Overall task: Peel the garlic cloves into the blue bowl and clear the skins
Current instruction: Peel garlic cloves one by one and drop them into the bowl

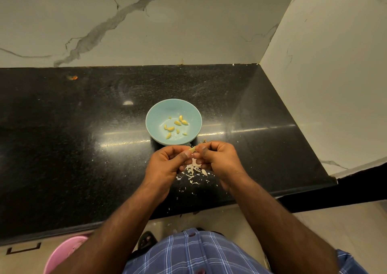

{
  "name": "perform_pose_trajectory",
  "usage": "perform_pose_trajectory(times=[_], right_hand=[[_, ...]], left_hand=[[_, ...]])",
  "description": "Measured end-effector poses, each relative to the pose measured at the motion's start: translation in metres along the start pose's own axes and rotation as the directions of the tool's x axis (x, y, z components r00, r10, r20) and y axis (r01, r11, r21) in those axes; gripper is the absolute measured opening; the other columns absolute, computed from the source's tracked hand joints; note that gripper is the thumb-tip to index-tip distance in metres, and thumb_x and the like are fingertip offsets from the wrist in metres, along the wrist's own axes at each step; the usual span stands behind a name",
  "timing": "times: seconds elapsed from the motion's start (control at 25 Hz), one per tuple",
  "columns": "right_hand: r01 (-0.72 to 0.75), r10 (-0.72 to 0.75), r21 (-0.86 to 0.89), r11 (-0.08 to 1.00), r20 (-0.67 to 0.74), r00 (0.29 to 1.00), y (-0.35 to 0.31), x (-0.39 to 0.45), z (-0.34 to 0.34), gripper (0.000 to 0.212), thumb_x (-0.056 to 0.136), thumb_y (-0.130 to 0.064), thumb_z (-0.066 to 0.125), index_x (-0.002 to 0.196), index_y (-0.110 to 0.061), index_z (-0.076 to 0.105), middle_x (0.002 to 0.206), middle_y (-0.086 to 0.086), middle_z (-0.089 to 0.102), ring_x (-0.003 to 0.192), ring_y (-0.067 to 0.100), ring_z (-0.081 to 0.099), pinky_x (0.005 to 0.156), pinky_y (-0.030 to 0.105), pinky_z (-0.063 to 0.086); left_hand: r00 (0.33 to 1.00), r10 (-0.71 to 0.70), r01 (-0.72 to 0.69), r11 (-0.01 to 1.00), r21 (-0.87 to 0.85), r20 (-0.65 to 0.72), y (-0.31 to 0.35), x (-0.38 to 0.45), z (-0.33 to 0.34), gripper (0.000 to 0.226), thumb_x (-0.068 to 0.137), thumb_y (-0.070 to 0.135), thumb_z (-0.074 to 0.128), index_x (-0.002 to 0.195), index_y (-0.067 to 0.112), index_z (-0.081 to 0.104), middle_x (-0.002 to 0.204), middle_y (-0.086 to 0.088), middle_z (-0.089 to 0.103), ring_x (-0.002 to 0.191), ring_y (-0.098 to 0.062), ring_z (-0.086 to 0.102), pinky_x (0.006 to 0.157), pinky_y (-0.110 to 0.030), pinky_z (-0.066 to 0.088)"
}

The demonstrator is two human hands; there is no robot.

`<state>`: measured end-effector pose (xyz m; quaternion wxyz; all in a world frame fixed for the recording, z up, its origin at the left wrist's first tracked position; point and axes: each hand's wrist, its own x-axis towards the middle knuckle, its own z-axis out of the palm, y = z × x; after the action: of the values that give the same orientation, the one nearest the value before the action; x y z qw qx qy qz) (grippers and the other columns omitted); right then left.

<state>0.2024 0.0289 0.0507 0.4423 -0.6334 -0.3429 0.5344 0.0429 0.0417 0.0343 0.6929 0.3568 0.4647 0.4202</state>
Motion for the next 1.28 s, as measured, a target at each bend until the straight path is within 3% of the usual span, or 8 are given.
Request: perform_pose_trajectory(times=[0.24, 0.4, 0.56, 0.72, 0.88, 1.0, 1.16, 1.28], right_hand=[[0.148, -0.153, -0.274, 0.95, 0.005, 0.988, -0.005, 0.003, -0.014, 0.014, 0.087, -0.01, 0.078, 0.092, -0.023, 0.079, 0.086, -0.003, 0.078, 0.084, 0.013, 0.075, 0.083, 0.037, 0.062], [0.169, -0.187, -0.346, 0.923, -0.02, 0.982, -0.006, 0.004, -0.015, 0.014, 0.085, -0.007, 0.079, 0.093, -0.019, 0.077, 0.081, -0.001, 0.076, 0.075, 0.012, 0.075, 0.074, 0.033, 0.064], [0.195, -0.235, -0.516, 0.834, -0.012, 0.972, -0.009, 0.0, -0.013, 0.013, 0.097, -0.029, 0.068, 0.09, -0.02, 0.075, 0.072, -0.005, 0.075, 0.067, 0.005, 0.071, 0.064, 0.02, 0.054], [0.183, -0.18, -0.507, 0.842, 0.056, 0.982, -0.007, 0.002, -0.014, 0.022, 0.096, -0.008, 0.065, 0.109, -0.021, 0.077, 0.106, -0.007, 0.077, 0.098, 0.004, 0.07, 0.093, 0.027, 0.057], [0.192, -0.228, -0.488, 0.851, -0.014, 0.974, -0.007, -0.001, -0.015, 0.007, 0.083, -0.02, 0.083, 0.087, -0.022, 0.078, 0.076, -0.006, 0.075, 0.072, 0.003, 0.072, 0.073, 0.026, 0.062], [0.209, -0.263, -0.585, 0.783, -0.007, 0.965, -0.009, -0.001, -0.014, 0.013, 0.094, -0.032, 0.071, 0.089, -0.021, 0.075, 0.07, -0.006, 0.074, 0.061, -0.004, 0.064, 0.058, 0.017, 0.049], [0.212, -0.213, -0.582, 0.785, 0.068, 0.975, -0.009, -0.002, -0.013, 0.033, 0.097, 0.001, 0.057, 0.116, -0.02, 0.074, 0.11, -0.007, 0.075, 0.096, -0.004, 0.067, 0.09, 0.017, 0.055], [0.207, -0.254, -0.559, 0.803, -0.007, 0.967, -0.008, -0.004, -0.014, 0.007, 0.087, -0.017, 0.078, 0.091, -0.023, 0.078, 0.08, -0.007, 0.076, 0.075, 0.001, 0.071, 0.076, 0.025, 0.062]], left_hand=[[0.999, 0.026, -0.024, 0.998, 0.057, -0.034, -0.001, 0.005, -0.008, 0.01, 0.091, 0.009, 0.072, 0.099, 0.005, 0.076, 0.079, -0.008, 0.071, 0.074, -0.012, 0.064, 0.065, -0.025, 0.047], [0.999, 0.037, -0.033, 0.995, 0.097, -0.038, -0.004, 0.008, -0.011, 0.012, 0.09, 0.013, 0.074, 0.101, 0.008, 0.077, 0.082, -0.005, 0.073, 0.078, -0.013, 0.065, 0.067, -0.028, 0.047], [0.998, 0.039, -0.033, 0.993, 0.117, -0.052, -0.005, 0.007, -0.011, 0.013, 0.09, 0.015, 0.074, 0.101, 0.01, 0.077, 0.083, -0.004, 0.074, 0.079, -0.012, 0.065, 0.067, -0.028, 0.047], [0.997, 0.032, -0.025, 0.994, 0.111, -0.063, -0.005, 0.007, -0.012, 0.01, 0.089, 0.015, 0.075, 0.098, 0.011, 0.077, 0.084, -0.005, 0.075, 0.079, -0.013, 0.066, 0.067, -0.028, 0.047], [0.998, 0.033, -0.026, 0.993, 0.118, -0.061, -0.005, 0.006, -0.012, 0.011, 0.089, 0.016, 0.076, 0.098, 0.012, 0.077, 0.087, -0.006, 0.076, 0.082, -0.014, 0.066, 0.069, -0.029, 0.047], [0.997, 0.032, -0.024, 0.992, 0.126, -0.064, -0.004, 0.005, -0.011, 0.012, 0.089, 0.017, 0.075, 0.1, 0.012, 0.077, 0.087, -0.005, 0.076, 0.082, -0.013, 0.067, 0.069, -0.029, 0.048], [0.997, 0.029, -0.02, 0.991, 0.134, -0.068, -0.003, 0.004, -0.01, 0.012, 0.089, 0.018, 0.074, 0.099, 0.012, 0.076, 0.085, -0.003, 0.076, 0.08, -0.012, 0.067, 0.069, -0.03, 0.047], [0.998, 0.033, -0.024, 0.99, 0.142, -0.058, -0.003, 0.002, -0.011, 0.012, 0.09, 0.018, 0.074, 0.1, 0.012, 0.076, 0.085, -0.003, 0.076, 0.08, -0.011, 0.067, 0.071, -0.031, 0.047]])
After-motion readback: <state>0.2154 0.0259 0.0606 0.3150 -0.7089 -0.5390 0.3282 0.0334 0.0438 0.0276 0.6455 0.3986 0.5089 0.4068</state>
